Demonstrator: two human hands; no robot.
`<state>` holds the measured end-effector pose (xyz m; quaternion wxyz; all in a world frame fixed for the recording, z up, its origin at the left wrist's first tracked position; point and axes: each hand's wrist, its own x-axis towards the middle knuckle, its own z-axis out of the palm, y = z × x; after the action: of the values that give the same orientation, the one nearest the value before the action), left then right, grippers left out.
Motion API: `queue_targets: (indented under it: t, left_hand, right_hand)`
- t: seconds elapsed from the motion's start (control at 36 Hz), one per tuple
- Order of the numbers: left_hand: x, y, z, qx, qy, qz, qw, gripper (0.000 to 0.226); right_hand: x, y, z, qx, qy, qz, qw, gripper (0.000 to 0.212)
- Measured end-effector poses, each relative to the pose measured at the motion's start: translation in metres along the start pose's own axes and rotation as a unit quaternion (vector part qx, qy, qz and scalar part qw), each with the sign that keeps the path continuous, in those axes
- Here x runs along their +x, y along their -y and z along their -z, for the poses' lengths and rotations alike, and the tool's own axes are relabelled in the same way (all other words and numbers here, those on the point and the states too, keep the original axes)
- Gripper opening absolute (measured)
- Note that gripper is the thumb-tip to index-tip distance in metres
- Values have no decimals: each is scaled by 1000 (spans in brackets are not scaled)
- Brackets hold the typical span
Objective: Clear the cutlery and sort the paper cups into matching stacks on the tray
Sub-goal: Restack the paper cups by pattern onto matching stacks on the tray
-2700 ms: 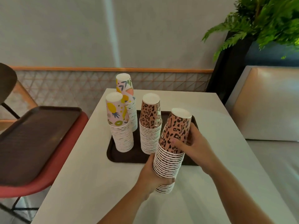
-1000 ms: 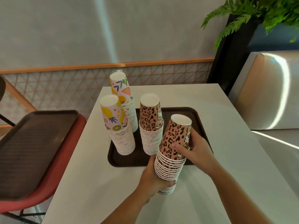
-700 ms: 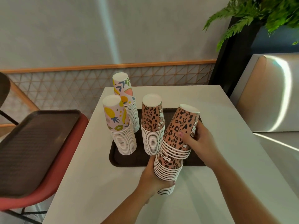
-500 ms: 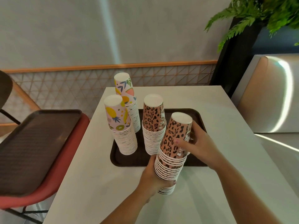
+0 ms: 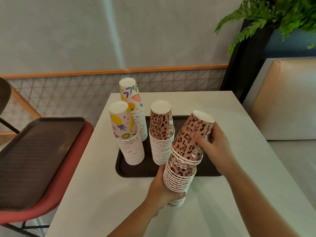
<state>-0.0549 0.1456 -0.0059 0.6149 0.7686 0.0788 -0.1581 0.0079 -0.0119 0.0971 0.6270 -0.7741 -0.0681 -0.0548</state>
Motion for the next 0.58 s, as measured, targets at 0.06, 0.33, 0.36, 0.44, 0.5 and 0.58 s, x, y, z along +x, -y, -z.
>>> queue_targets:
  t: [0.06,0.33,0.36,0.44,0.5,0.58]
  left_hand:
    - [0,1,1,-4,-2,2,1000,93]
    - [1,2,6,-4,-13,17,1000,96]
    - [1,2,6,-5,-13,17,1000,96]
    - [2,2,6,-7,-10,20,1000,95]
    - [2,2,6,-12,-6,20,1000,95]
    - [4,3,4,-18,-2,15,1000,95]
  right_hand:
    - [6,4,4,64,-34,-9,997,29]
    - [39,-26,17,-12,-174,38,984,50]
    - [38,-32,15,-33,-167,30,985,53]
    - [35,-48,10,-95,-140,10,986,59]
    - [34,-56,8,-125,-114,-9,986,64]
    - [32,-64,7,-167,-89,-19,982,70]
